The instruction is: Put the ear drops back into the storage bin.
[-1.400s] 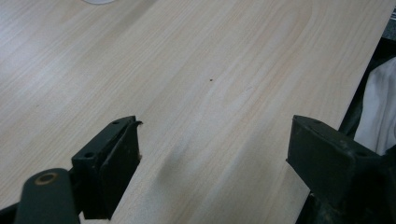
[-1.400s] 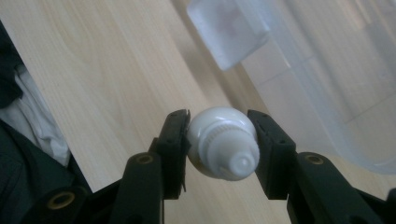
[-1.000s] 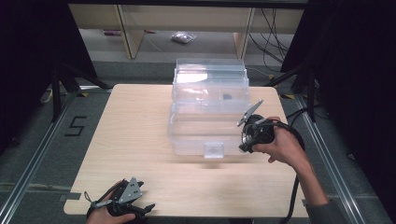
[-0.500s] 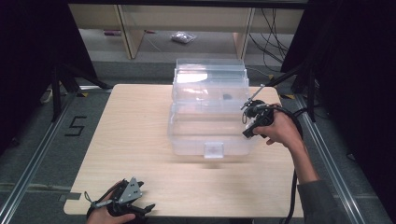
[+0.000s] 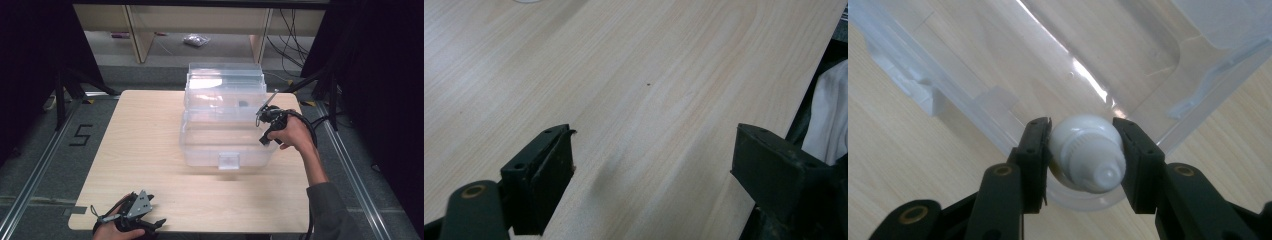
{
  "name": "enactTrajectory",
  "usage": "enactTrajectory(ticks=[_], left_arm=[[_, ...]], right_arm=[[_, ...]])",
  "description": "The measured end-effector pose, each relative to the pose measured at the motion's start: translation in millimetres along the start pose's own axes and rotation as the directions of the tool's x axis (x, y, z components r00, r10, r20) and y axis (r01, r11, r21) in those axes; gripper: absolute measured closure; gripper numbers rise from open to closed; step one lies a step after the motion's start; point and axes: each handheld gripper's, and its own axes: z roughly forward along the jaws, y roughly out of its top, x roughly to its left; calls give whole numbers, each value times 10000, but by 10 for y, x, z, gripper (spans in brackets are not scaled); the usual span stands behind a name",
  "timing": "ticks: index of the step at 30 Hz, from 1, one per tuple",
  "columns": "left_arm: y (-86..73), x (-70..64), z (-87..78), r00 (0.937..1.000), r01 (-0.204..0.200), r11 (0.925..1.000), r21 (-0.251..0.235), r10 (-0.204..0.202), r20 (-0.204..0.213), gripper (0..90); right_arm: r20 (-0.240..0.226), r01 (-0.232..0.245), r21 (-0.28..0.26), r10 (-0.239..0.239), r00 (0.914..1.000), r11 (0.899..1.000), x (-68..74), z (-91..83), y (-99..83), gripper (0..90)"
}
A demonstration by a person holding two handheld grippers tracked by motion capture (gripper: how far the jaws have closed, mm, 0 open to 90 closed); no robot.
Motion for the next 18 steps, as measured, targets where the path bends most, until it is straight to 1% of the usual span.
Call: enactTrajectory(ticks=[1,2,5,6,7,8,9,10,12,15,17,18], left_arm=[[0,0,0,10000,0,10000,0,0,0,164],[-1,-7,1,9999,102,9999,-4,-102,14,164],[-2,-7,2,9999,119,9999,-12,-119,18,164],[-3,-3,3,10000,61,10000,-26,-61,-13,164],[0,-1,-5,10000,-37,10000,-35,37,-8,164],[0,-2,-5,10000,-20,10000,-42,20,3,164],[-4,-7,4,9999,149,9999,-48,-149,45,164],[-3,-8,3,9999,123,9999,4,-123,-5,164],[-3,-3,0,10000,62,10000,13,-62,5,164],[-4,-3,2,9999,121,9999,7,-121,11,164],[2,7,-4,9999,-100,9999,12,100,6,164],[1,6,-4,10000,-90,10000,6,90,-2,164]], right_arm=[[0,0,0,0,10000,10000,0,0,0,603],[-5,-3,100,3,10000,9999,-15,50,15,603],[26,-52,259,52,10000,9996,-17,98,31,603],[-4,-16,299,16,10000,9996,-26,134,53,603],[-4,-16,299,16,10000,9996,-26,134,53,603],[-15,116,383,-115,9999,9992,-37,159,75,603],[13,-61,411,60,10000,9991,-24,169,81,603],[-49,-52,435,54,10000,9990,-28,182,87,603],[-14,-96,605,97,10000,9981,-34,210,101,603],[10,-131,699,131,9999,9975,-49,250,113,603],[-41,-512,953,518,9986,9941,-37,261,123,603],[-22,-243,716,245,9997,9971,-54,285,124,603]])
